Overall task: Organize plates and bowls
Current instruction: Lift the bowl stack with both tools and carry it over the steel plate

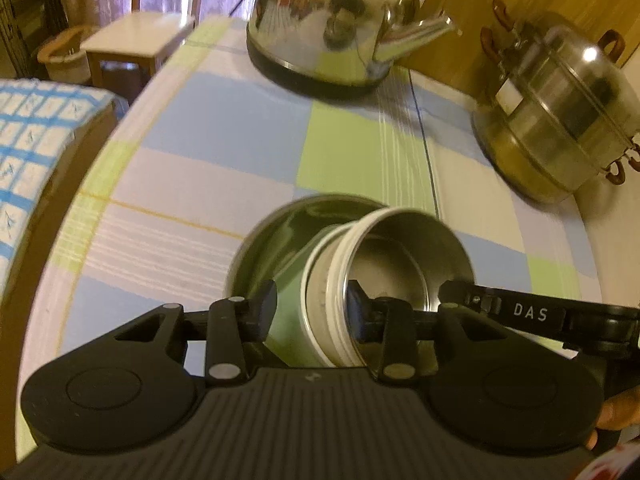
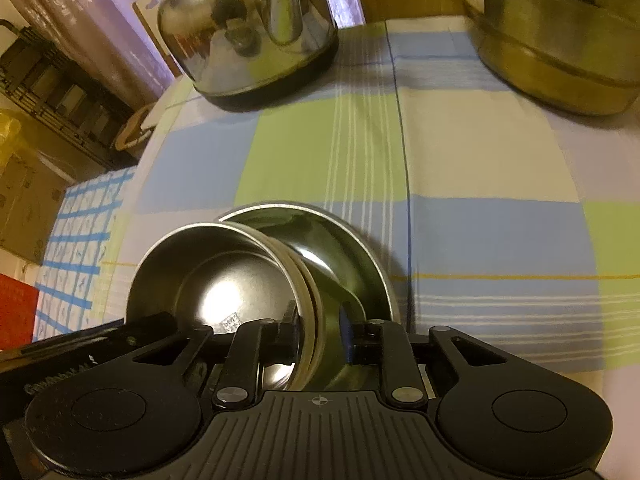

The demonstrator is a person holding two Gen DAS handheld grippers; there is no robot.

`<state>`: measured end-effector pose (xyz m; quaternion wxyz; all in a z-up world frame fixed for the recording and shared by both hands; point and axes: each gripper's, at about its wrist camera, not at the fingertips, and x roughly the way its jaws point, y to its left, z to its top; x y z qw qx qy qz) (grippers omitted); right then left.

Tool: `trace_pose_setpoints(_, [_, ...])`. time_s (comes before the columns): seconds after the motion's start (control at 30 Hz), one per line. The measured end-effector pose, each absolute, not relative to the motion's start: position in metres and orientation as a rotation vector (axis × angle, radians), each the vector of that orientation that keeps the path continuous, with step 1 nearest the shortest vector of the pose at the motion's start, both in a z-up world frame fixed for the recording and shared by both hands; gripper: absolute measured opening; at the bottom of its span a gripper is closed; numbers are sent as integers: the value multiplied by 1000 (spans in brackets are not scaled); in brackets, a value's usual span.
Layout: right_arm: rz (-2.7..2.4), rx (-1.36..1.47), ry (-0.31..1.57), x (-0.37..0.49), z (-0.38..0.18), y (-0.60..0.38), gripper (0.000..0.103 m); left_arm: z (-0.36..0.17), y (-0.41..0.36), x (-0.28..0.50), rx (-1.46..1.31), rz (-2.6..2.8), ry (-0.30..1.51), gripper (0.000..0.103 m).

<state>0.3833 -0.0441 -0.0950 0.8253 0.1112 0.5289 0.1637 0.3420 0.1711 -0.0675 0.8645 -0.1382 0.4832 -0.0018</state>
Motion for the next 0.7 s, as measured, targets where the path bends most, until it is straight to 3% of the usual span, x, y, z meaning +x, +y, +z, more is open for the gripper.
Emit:
trace_pose_setpoints(0.07, [354,232,1096,383,-90,-45,22,-61,170,340,-270,-7,989,30])
trace_pose_setpoints(0.2, [378,236,1075,382,-85,-45,19,-61,168,343,-277,-56,984,9])
trace_pose_setpoints(0.23, [392,247,1080,382,-85,-45,8,-61,167,344,-275,-57,984,9])
trace_pose_setpoints(0.7, [333,331,1208,389,-81,-47,8,-62,168,364,-237,-75,1031,9])
